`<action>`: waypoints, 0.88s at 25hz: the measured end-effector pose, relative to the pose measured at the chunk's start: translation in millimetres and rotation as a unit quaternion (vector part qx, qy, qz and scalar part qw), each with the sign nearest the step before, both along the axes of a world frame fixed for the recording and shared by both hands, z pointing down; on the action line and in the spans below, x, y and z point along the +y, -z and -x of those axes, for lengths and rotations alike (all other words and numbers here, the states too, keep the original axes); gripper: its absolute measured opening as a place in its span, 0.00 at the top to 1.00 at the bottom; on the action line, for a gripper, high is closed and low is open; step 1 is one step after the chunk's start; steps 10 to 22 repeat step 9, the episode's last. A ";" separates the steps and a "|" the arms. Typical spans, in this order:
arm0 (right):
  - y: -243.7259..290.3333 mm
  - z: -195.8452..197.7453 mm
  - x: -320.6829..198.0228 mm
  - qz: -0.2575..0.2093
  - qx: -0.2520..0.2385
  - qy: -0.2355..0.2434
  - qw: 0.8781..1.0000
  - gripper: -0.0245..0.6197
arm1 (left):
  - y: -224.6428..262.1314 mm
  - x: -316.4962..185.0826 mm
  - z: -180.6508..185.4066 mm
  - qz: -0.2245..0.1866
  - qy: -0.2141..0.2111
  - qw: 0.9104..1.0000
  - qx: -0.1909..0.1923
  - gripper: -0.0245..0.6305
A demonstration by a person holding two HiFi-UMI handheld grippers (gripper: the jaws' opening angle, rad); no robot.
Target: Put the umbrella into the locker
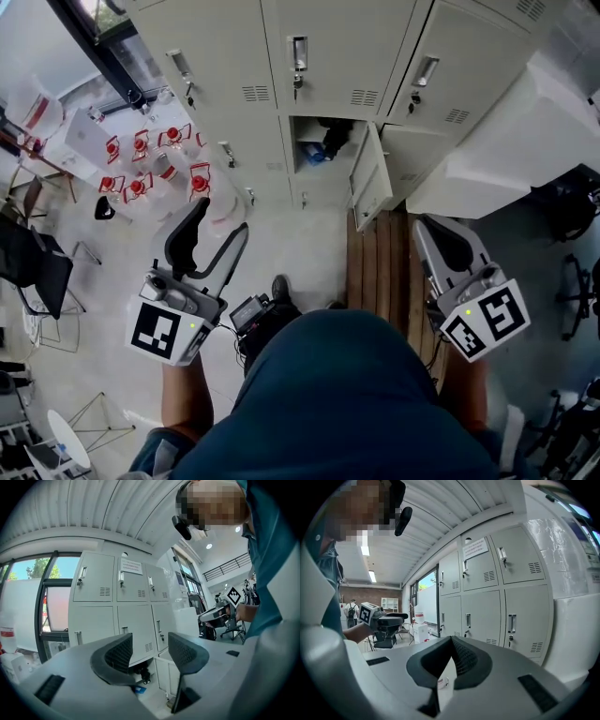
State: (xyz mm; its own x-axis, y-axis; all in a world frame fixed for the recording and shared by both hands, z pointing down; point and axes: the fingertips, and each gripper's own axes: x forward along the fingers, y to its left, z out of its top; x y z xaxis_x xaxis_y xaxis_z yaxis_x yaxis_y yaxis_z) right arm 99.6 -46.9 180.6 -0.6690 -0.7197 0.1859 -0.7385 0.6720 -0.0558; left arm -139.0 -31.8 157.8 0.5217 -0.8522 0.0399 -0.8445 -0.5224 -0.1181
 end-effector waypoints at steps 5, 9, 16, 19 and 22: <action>-7.6 -14.9 0.1 0.006 -0.002 -0.008 1.000 0.90 | -3.4 -2.8 -17.3 0.005 -0.011 1.000 0.000 0.56; -13.4 -24.8 -2.3 0.012 -0.002 -0.008 1.000 0.90 | -5.3 -6.5 -28.1 0.007 -0.014 1.000 0.001 0.56; -13.4 -24.8 -2.3 0.012 -0.002 -0.008 1.000 0.90 | -5.3 -6.5 -28.1 0.007 -0.014 1.000 0.001 0.56; -13.4 -24.8 -2.3 0.012 -0.002 -0.008 1.000 0.90 | -5.3 -6.5 -28.1 0.007 -0.014 1.000 0.001 0.56; -13.4 -24.8 -2.3 0.012 -0.002 -0.008 1.000 0.90 | -5.3 -6.5 -28.1 0.007 -0.014 1.000 0.001 0.56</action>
